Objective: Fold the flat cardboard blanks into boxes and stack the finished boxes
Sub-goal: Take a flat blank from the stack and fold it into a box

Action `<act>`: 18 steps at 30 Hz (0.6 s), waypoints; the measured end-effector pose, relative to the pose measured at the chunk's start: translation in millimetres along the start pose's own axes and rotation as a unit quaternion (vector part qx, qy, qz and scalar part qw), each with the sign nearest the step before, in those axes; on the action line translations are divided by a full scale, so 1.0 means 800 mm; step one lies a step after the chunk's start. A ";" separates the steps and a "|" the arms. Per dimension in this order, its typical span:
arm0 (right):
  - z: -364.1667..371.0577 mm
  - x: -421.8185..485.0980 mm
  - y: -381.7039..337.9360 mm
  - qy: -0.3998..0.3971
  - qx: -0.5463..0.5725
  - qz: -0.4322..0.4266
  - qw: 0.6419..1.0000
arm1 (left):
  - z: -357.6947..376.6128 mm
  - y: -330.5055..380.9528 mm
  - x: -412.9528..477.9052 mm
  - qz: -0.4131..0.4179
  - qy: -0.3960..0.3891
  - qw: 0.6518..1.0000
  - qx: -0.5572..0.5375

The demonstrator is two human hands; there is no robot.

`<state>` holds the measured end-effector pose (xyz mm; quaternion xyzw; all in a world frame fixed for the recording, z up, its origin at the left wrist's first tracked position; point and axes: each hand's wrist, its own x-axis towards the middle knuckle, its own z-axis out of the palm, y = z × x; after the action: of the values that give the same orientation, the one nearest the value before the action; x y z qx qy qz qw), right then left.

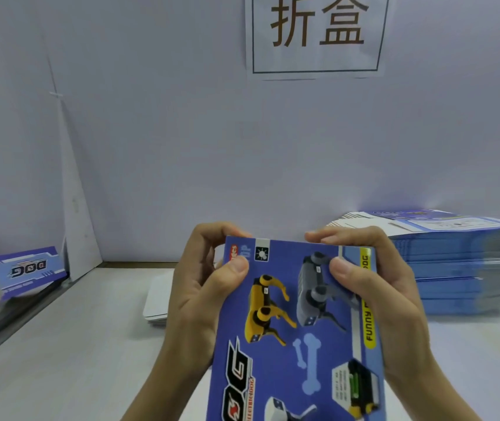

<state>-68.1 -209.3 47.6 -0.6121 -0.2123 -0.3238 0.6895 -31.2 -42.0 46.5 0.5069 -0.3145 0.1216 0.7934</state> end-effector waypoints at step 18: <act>0.001 -0.002 -0.005 -0.008 0.043 0.012 0.999 | -0.001 0.002 0.001 0.051 -0.037 0.998 0.000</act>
<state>-72.3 -208.6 49.2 -0.5871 -0.2242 -0.3011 0.7172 -31.2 -40.7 48.3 0.4941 -0.3691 0.1431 0.7740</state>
